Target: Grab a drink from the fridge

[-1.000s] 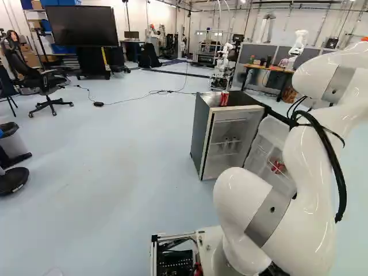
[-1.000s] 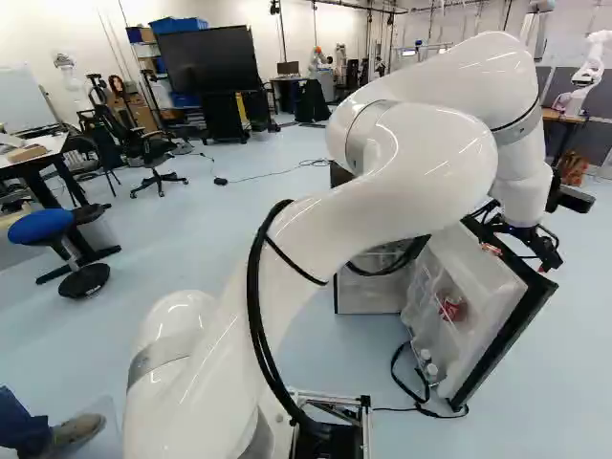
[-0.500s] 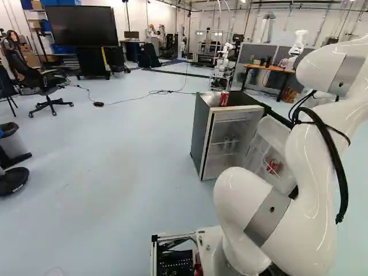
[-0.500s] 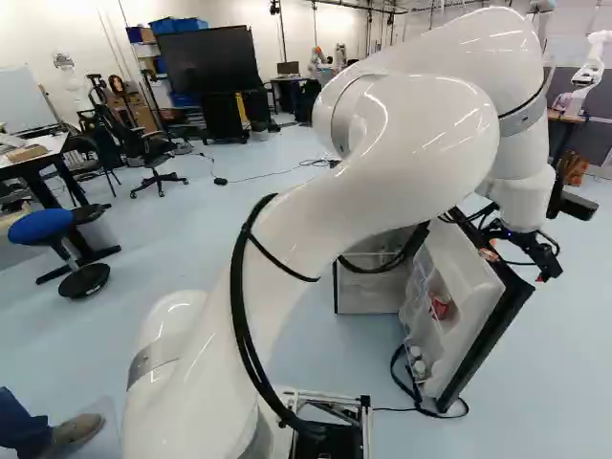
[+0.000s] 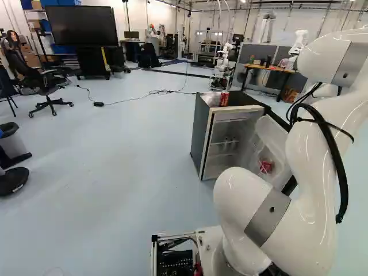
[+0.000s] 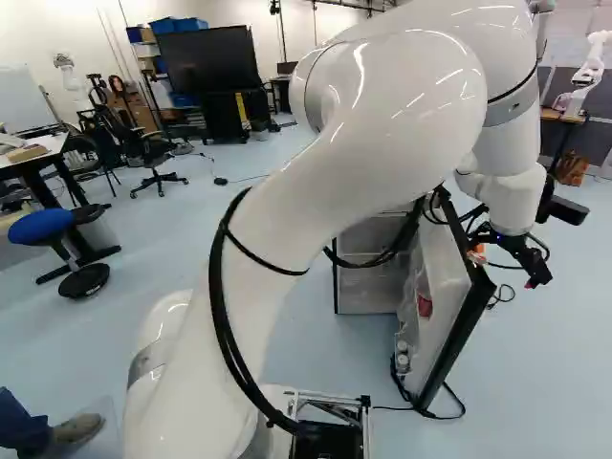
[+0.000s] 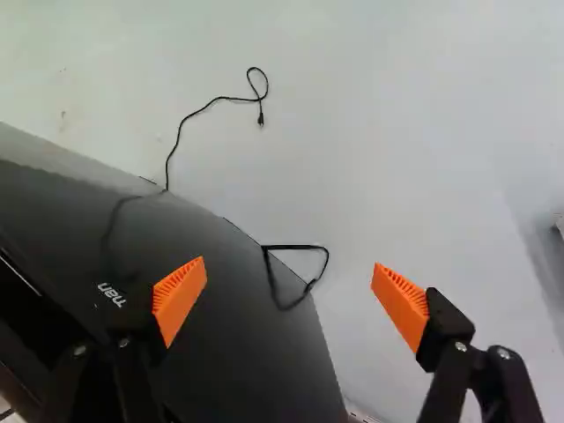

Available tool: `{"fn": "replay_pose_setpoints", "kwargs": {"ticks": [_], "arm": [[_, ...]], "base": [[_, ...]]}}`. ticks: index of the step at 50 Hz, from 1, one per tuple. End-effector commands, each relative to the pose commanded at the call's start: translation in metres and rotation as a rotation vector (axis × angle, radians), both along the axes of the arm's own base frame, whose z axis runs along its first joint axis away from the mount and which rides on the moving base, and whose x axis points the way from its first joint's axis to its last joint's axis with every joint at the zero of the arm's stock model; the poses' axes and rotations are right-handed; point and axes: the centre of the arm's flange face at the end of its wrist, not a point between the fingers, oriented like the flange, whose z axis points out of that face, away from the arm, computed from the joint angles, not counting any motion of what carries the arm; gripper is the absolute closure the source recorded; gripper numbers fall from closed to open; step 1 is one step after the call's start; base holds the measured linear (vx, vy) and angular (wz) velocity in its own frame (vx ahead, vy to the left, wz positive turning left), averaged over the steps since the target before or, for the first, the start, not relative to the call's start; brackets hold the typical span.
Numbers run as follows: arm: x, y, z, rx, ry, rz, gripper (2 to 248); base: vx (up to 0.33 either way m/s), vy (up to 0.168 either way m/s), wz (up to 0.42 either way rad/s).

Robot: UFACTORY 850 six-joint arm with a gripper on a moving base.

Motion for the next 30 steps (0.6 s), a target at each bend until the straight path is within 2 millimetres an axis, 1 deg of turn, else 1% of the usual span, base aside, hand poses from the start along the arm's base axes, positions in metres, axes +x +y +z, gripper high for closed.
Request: {"fn": "replay_pose_setpoints", "kwargs": {"ticks": [30], "arm": [[0.001,0.053,0.003,0.038,0.025,0.046,3]], "base": [[0.000,0.000,0.000]]}}
